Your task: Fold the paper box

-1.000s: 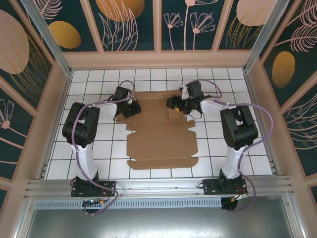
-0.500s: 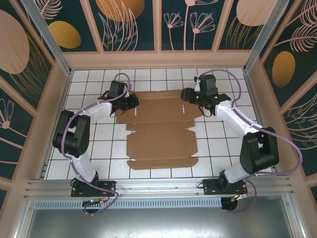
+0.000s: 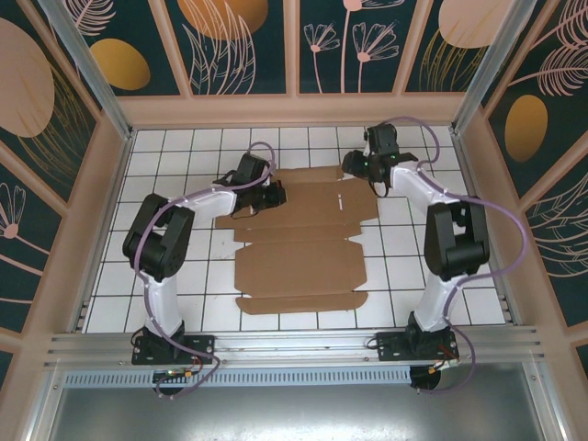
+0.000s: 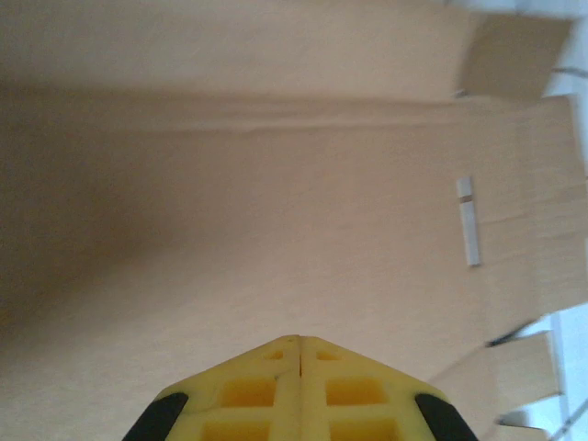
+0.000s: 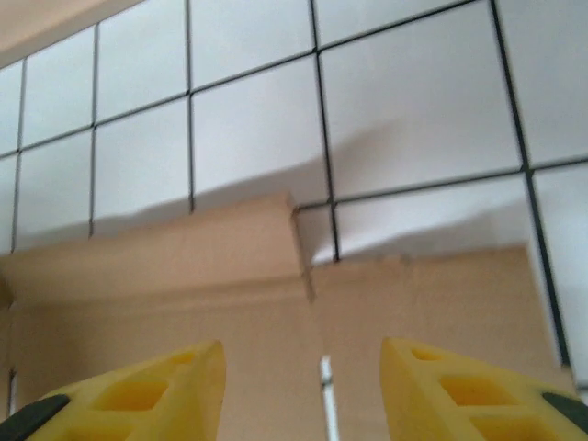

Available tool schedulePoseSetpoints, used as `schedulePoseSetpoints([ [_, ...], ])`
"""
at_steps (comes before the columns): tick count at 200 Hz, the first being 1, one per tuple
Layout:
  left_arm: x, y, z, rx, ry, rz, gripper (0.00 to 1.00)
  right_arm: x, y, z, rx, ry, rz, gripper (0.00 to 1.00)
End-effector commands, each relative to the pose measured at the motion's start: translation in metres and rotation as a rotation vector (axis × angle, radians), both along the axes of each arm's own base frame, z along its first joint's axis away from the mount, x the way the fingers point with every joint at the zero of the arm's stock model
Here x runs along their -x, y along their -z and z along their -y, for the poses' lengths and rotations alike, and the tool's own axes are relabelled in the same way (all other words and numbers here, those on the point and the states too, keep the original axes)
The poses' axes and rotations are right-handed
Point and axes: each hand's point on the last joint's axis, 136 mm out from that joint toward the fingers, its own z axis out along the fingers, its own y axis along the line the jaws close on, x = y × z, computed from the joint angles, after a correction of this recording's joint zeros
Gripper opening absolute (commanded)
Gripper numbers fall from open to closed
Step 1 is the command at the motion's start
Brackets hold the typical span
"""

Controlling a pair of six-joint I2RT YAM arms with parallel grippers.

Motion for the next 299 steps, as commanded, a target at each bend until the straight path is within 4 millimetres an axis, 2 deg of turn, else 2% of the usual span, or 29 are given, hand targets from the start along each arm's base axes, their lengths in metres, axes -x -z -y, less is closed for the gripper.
schedulePoseSetpoints([
  [1,0.001,0.023,-0.007,-0.024,-0.025,-0.040,0.05,-0.015,0.017,-0.003,-0.002,-0.019,-0.050,0.49],
  [20,0.001,0.030,-0.007,-0.036,-0.020,-0.050,0.05,-0.029,0.033,-0.005,0.007,-0.028,-0.084,0.49],
  [50,0.003,0.040,-0.010,-0.063,-0.014,-0.062,0.04,-0.034,0.050,-0.021,-0.031,-0.084,-0.124,0.42],
  [91,0.005,0.051,-0.015,-0.099,-0.004,-0.070,0.03,-0.036,0.049,-0.042,-0.085,-0.146,-0.114,0.27],
  [127,0.005,0.049,-0.015,-0.100,0.000,-0.065,0.02,-0.038,0.052,-0.062,-0.126,-0.197,-0.120,0.21],
  [151,0.006,0.050,-0.015,-0.102,0.003,-0.066,0.02,-0.039,0.058,-0.077,-0.128,-0.230,-0.135,0.22],
  [167,0.006,0.049,-0.014,-0.099,0.007,-0.065,0.02,-0.039,0.066,-0.083,-0.141,-0.242,-0.156,0.27],
  [203,0.006,0.047,-0.015,-0.099,0.008,-0.058,0.01,-0.040,0.098,-0.086,-0.150,-0.235,-0.227,0.40],
  [217,0.006,0.046,-0.015,-0.098,0.009,-0.056,0.01,-0.041,0.103,-0.086,-0.143,-0.233,-0.236,0.42],
  [233,0.007,0.045,-0.015,-0.094,0.009,-0.059,0.01,-0.043,0.090,-0.085,-0.139,-0.237,-0.211,0.44],
  [255,0.005,0.039,-0.014,-0.083,0.004,-0.050,0.01,-0.043,0.042,-0.083,-0.142,-0.228,-0.105,0.47],
  [276,0.002,0.031,-0.013,-0.069,0.000,-0.040,0.01,-0.030,0.008,-0.081,-0.134,-0.210,-0.032,0.49],
  [299,0.001,0.028,-0.014,-0.054,-0.005,-0.041,0.01,-0.008,-0.008,-0.073,-0.121,-0.173,0.002,0.48],
])
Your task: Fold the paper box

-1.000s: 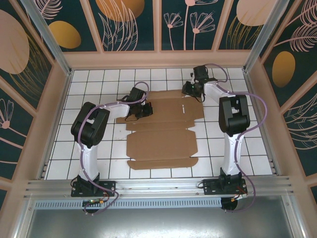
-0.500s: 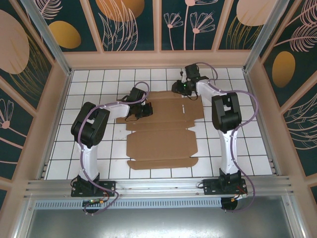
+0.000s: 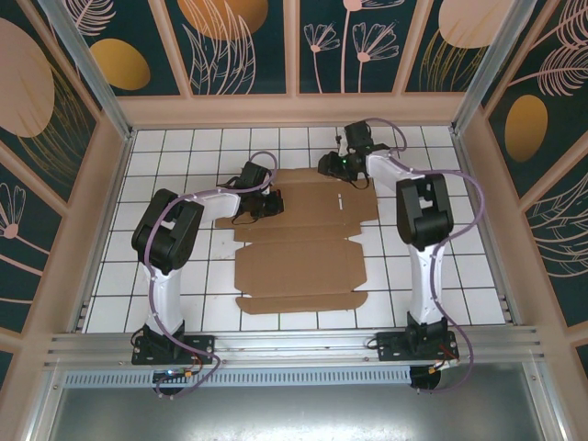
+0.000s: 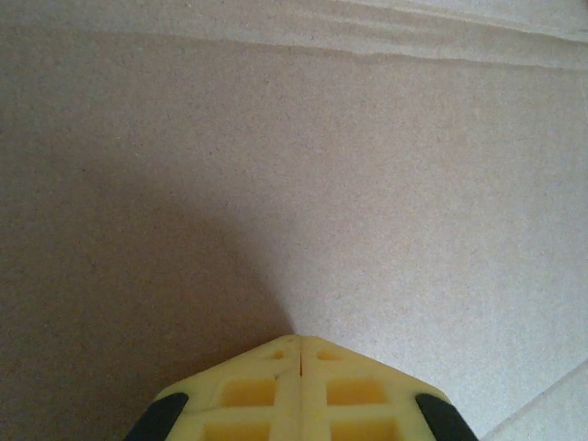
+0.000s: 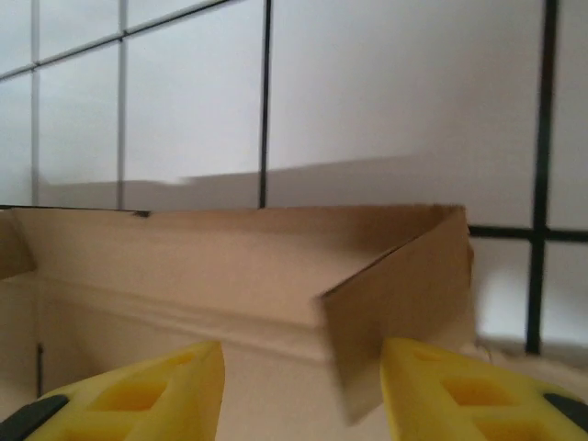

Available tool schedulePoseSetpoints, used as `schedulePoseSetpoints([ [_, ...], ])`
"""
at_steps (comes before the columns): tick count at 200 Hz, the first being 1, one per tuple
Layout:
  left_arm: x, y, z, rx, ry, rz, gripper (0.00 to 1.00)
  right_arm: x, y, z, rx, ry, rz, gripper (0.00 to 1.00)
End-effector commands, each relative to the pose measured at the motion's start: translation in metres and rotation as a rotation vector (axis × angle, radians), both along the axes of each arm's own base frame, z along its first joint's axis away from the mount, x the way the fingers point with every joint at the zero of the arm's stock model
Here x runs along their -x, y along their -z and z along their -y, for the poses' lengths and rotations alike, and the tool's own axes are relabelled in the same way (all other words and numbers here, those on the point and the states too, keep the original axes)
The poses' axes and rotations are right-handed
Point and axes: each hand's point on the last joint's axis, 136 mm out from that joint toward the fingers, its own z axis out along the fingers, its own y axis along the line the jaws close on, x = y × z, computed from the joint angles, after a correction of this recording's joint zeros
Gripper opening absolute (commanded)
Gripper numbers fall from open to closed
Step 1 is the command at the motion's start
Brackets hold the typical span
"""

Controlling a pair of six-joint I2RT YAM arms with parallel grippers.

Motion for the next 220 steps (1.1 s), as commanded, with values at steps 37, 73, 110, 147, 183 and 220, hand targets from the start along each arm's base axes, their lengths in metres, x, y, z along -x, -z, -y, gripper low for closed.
schedulePoseSetpoints([
  [37,-0.003,-0.013,-0.004,0.023,-0.015,0.007,0.02,0.060,-0.042,-0.008,-0.003,0.005,0.119,0.29],
  [73,-0.016,-0.062,-0.005,0.085,-0.030,0.085,0.06,0.099,0.005,-0.029,0.093,-0.071,0.054,0.00],
  [110,-0.037,-0.112,-0.031,0.148,-0.100,0.147,0.06,0.124,0.060,-0.030,0.190,-0.063,-0.085,0.00],
  [147,-0.057,-0.122,-0.095,0.109,-0.253,0.184,0.09,0.134,0.081,-0.020,0.247,-0.036,-0.118,0.00],
  [183,-0.081,-0.106,-0.148,0.116,-0.402,0.155,0.06,0.138,0.091,-0.019,0.259,-0.045,-0.145,0.00],
  [220,-0.101,-0.075,-0.155,0.083,-0.416,0.100,0.03,0.142,0.098,-0.018,0.268,-0.062,-0.165,0.00],
])
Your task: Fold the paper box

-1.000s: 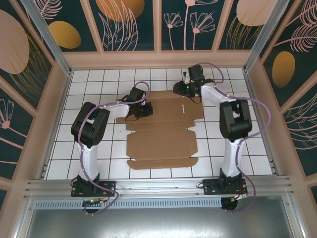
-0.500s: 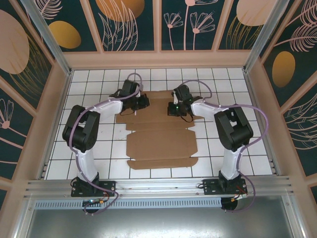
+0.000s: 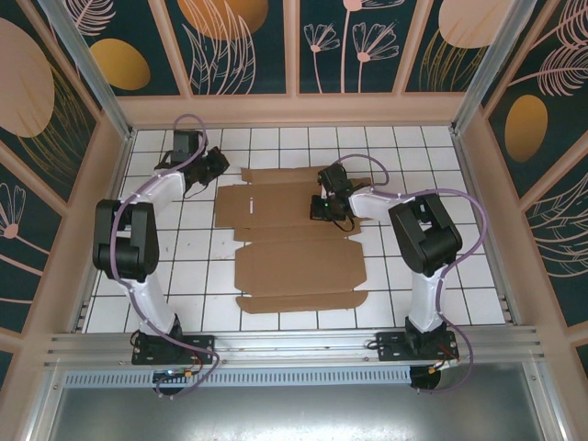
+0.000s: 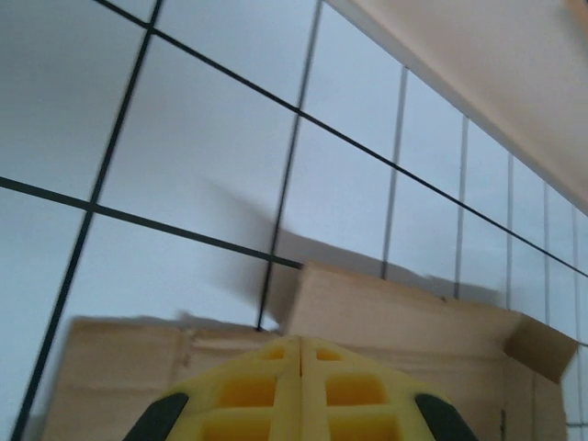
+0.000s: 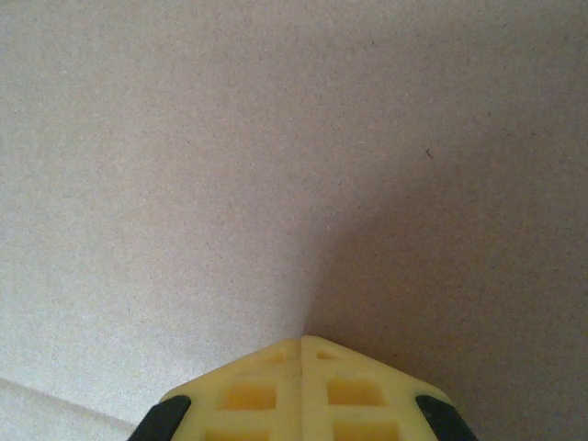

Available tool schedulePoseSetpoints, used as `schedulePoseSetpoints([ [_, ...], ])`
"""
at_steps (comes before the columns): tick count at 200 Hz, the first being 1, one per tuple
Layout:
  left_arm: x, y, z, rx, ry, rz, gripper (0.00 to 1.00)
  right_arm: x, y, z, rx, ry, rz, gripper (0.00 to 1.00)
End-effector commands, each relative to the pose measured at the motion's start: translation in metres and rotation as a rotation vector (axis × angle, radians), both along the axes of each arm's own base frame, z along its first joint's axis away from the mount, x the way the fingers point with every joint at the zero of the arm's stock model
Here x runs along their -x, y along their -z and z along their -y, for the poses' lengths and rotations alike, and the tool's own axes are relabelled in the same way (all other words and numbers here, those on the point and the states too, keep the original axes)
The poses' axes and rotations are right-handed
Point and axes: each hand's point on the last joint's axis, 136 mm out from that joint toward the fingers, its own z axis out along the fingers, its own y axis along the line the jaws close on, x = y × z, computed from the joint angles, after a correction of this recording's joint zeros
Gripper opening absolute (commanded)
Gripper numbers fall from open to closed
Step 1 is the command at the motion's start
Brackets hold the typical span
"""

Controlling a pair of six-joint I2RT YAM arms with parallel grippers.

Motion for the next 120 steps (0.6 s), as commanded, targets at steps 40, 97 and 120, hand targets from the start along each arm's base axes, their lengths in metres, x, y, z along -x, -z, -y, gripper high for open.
schedulePoseSetpoints([
  [40,-0.014,0.056,0.007,-0.003,0.006,-0.117,0.00,0.022,0.038,0.015,0.098,-0.001,-0.104,0.00],
  [97,-0.014,0.064,0.027,0.059,0.062,-0.116,0.01,0.024,0.039,0.012,0.082,-0.009,-0.113,0.00],
  [120,-0.015,0.066,0.038,0.075,0.092,-0.115,0.01,0.025,0.040,0.012,0.078,-0.010,-0.117,0.00],
])
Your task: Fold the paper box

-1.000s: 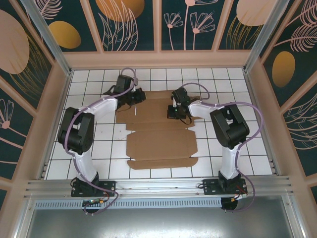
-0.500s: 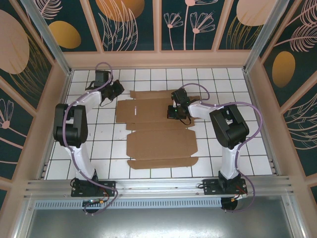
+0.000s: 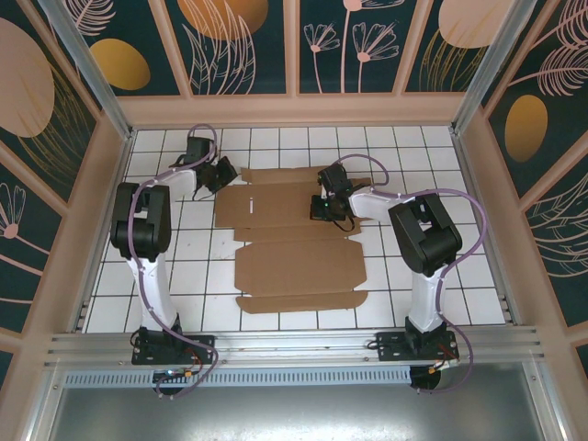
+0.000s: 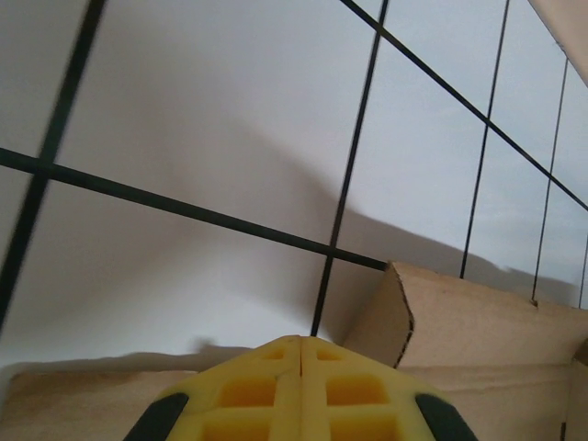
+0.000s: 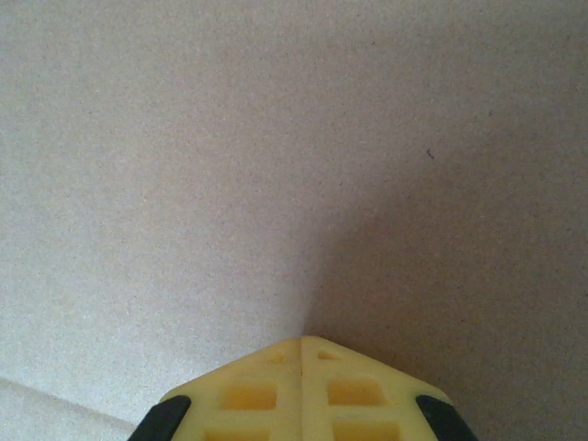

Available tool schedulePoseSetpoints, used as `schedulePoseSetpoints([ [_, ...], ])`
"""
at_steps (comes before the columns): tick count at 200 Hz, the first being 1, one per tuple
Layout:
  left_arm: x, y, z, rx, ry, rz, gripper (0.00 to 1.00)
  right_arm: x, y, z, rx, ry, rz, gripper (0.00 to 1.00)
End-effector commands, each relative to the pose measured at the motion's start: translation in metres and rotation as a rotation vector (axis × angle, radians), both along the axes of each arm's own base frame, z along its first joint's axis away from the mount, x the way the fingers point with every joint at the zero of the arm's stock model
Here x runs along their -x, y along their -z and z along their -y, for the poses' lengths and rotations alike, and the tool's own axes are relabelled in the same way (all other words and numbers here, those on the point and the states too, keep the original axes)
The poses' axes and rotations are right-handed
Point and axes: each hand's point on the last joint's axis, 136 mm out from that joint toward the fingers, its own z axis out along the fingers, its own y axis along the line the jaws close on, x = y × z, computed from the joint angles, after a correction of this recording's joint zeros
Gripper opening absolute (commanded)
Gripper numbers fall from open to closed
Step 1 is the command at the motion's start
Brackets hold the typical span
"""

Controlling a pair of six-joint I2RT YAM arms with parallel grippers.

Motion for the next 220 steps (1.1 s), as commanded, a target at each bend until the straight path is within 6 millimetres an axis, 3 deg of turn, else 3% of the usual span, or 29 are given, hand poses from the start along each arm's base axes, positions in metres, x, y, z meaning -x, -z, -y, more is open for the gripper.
schedulePoseSetpoints([
  [1,-0.006,0.001,0.019,0.041,0.047,0.011,0.01,0.025,0.039,0.012,0.081,-0.008,-0.115,0.00],
  [71,-0.013,-0.002,0.067,0.064,0.140,0.032,0.02,0.028,0.042,0.012,0.082,-0.021,-0.128,0.00],
  [139,-0.012,0.034,0.075,0.023,0.157,-0.040,0.02,0.030,0.047,0.014,0.103,-0.028,-0.149,0.00],
  [156,-0.009,0.020,0.075,0.021,0.166,-0.020,0.02,0.029,0.045,0.015,0.109,-0.031,-0.145,0.00],
  [186,0.001,-0.038,0.066,0.010,0.148,0.075,0.06,0.028,0.044,0.015,0.112,-0.027,-0.143,0.00],
  [206,0.025,-0.062,0.056,-0.001,0.121,0.096,0.16,0.030,0.046,0.015,0.110,-0.025,-0.149,0.00],
  [220,0.050,-0.065,0.048,0.010,0.096,0.093,0.28,0.030,0.047,0.015,0.109,-0.024,-0.146,0.00],
])
